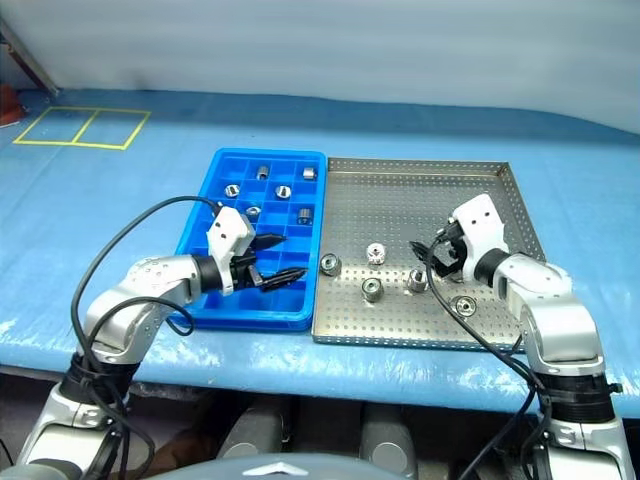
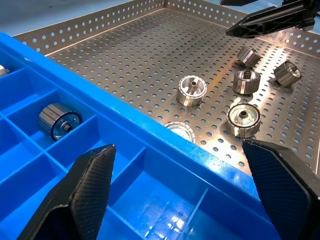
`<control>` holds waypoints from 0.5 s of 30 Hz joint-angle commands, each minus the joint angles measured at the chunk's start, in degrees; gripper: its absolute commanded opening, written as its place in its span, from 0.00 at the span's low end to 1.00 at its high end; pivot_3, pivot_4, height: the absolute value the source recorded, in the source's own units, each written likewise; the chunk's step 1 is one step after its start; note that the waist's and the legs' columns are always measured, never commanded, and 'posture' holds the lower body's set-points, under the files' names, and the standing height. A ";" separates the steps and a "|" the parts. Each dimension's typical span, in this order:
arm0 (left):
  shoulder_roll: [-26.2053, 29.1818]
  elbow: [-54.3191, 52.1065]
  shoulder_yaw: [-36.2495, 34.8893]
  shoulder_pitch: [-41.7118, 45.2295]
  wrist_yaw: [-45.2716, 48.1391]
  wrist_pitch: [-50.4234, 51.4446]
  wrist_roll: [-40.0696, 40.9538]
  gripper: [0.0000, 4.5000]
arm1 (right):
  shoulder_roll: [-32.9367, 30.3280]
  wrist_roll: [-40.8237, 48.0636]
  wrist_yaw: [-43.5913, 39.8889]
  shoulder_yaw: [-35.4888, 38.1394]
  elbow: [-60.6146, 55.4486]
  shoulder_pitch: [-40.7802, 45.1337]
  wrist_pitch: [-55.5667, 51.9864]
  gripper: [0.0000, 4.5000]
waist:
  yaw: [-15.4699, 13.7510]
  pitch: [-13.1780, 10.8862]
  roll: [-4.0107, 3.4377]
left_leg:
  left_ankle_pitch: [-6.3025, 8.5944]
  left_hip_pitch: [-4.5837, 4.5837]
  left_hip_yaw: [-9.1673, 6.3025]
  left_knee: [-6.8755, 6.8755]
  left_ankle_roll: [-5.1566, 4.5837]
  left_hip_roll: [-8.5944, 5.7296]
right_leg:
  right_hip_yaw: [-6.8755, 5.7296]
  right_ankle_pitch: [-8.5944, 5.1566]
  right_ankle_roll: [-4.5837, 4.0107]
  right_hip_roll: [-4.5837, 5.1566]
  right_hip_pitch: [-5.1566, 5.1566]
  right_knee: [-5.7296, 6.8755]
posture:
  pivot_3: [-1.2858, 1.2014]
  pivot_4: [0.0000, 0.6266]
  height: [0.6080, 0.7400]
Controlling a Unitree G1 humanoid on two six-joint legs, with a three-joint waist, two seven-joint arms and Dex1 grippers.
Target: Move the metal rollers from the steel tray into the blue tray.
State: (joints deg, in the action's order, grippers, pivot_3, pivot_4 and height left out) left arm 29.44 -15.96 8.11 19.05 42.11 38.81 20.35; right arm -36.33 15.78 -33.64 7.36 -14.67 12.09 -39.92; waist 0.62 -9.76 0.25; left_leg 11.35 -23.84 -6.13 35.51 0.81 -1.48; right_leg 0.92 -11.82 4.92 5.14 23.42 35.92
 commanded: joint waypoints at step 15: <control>0.22 -2.74 0.19 0.11 -0.20 -2.36 -0.58 0.98 | -0.55 0.32 -1.13 0.15 -2.33 -0.30 1.74 1.00 | 0.01 -0.01 0.00 | -0.01 0.03 0.00 0.07 0.00 0.01 | 0.00 0.03 0.05 -0.01 -0.02 0.06 | 0.53 0.24 1.00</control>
State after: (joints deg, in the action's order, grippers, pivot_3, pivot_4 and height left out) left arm 29.38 -16.02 8.44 19.00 41.94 37.86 20.19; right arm -36.34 15.92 -34.76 7.07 -15.03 11.80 -39.28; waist 0.63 -9.77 0.26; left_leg 11.34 -23.81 -6.13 35.59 0.81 -1.47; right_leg 0.93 -11.79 4.97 5.13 23.40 35.99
